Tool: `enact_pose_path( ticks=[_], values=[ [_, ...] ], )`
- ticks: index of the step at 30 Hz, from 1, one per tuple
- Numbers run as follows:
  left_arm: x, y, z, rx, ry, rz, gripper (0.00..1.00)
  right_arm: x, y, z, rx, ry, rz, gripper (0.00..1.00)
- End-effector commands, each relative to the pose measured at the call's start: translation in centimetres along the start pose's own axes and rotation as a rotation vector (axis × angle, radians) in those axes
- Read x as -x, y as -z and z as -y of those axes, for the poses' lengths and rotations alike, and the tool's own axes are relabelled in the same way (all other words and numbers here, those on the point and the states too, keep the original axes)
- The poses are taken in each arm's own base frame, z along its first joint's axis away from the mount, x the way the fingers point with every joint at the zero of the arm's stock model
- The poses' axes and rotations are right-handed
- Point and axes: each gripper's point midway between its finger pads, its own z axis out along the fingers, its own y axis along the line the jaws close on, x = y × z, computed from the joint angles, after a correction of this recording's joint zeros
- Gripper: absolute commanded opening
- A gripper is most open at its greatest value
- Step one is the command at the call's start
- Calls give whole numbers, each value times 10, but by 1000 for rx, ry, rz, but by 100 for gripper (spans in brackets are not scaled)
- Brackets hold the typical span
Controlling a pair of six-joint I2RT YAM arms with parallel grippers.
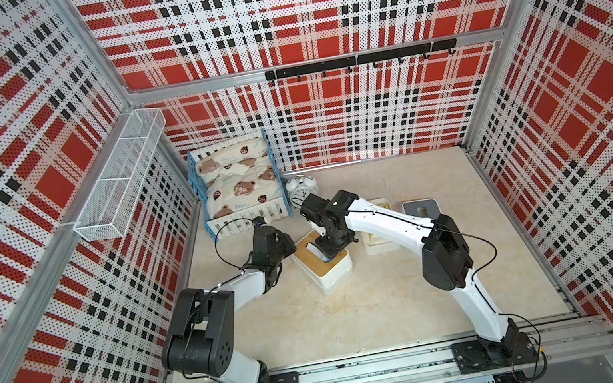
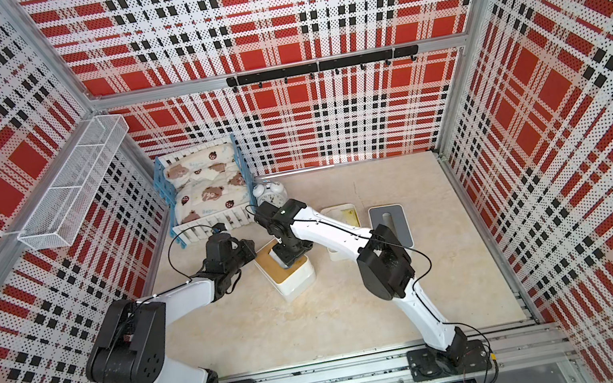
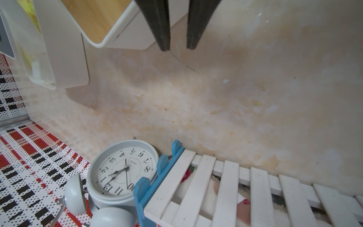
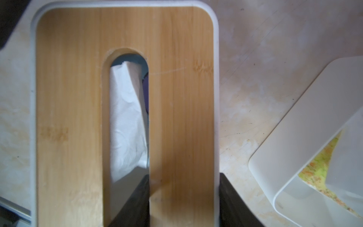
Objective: Put the tissue paper into the tissue box
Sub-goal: Close the box lid on the tissue box.
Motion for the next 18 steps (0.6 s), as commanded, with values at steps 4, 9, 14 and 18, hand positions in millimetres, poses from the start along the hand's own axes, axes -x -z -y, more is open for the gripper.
enact_pose_path(
  ticks=[4,9,14,18],
  values=[
    [13,-6,11,-27,-26,26,22,13,-22,20,-102,-21,70,21],
    [15,-7,13,-31,-30,25,22,21,-14,16,-88,-20,114,21],
    [15,-6,13,-30,-36,27,22,29,5,11,-57,-26,174,20],
    [15,-6,13,-32,-34,28,22,28,8,12,-59,-27,174,20]
  ],
)
